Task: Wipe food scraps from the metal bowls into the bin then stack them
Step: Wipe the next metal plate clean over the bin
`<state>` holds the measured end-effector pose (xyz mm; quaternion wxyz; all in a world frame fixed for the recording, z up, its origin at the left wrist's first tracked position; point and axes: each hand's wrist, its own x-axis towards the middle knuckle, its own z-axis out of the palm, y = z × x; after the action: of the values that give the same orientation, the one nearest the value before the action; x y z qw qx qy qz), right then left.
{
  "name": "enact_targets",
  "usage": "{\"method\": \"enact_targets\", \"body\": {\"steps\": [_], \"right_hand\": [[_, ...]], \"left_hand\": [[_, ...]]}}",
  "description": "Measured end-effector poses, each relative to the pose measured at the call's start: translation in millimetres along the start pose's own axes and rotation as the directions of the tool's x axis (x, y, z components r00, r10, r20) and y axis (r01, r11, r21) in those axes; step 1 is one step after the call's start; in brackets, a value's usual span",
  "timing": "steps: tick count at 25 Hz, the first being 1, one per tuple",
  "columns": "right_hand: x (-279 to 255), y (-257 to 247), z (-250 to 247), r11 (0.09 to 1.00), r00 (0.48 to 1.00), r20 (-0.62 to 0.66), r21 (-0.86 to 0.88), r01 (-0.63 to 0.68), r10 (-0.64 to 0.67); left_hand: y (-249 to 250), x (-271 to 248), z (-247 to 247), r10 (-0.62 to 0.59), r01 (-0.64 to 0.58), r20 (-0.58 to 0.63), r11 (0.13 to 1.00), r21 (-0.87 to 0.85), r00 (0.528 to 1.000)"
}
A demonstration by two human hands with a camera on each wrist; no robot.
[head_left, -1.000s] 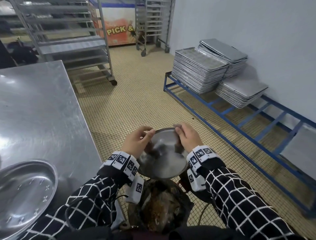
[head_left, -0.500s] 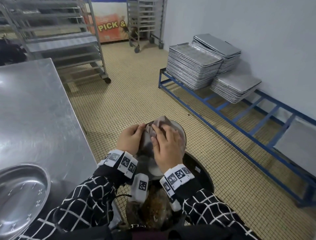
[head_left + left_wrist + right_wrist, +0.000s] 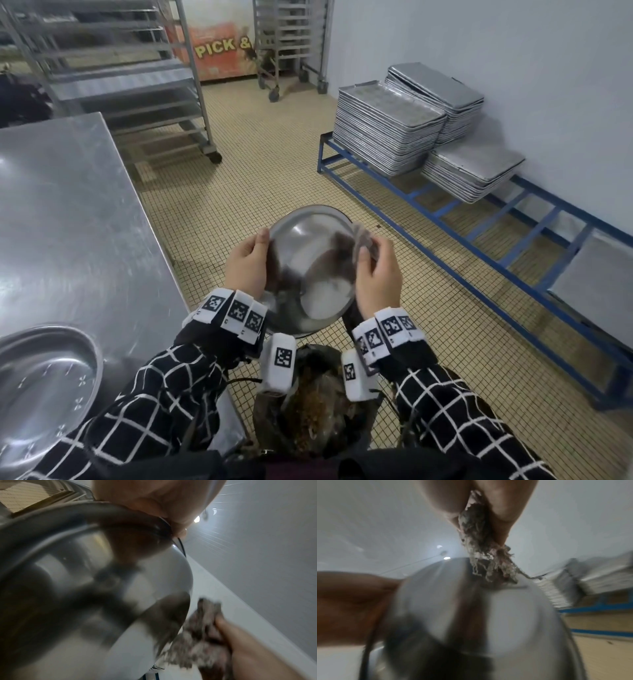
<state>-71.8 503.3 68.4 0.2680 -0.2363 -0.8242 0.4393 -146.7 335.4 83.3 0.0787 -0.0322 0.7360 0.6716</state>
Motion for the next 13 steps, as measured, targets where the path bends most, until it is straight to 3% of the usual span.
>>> {"method": "enact_targets", "body": {"steps": [1,3,4,6,9,11,13], "right_hand": [[-4,-12,9,0.989,0.989,0.033,-0.031,0.142,-0.141],[-12,-27,29,0.897,0.916,0.154,-0.196,0.396,-0.371],[-14,-29,38,0.842,0.887,0.194,-0.284,0.459,-0.419],[-7,-33,44,0.803,0.886,0.179,-0.374,0.464,-0.429],[10,-30,42,0.892,0.958,0.051,-0.353,0.282,-0.282],[22,-17,38,0.993,1.000,-0.002,-0.119,-0.018,0.018],[25,1,33,0.948,0.951,-0.044,0.110,-0.300,0.306]], "left_hand": [[0,-1,3,0.021,-0.021,0.003,1.000,0.014,1.000],[4,-3,9,0.068,-0.068,0.005,0.997,0.044,0.998],[7,-4,10,0.091,-0.091,0.004,0.994,0.062,0.996],[9,-3,9,0.111,-0.111,0.002,0.991,0.078,0.994],[7,0,4,0.123,-0.123,0.007,0.991,0.050,0.992],[3,1,2,0.132,-0.132,0.012,0.990,0.044,0.991],[-1,2,0,0.121,-0.121,0.001,0.993,0.019,0.993]]}}
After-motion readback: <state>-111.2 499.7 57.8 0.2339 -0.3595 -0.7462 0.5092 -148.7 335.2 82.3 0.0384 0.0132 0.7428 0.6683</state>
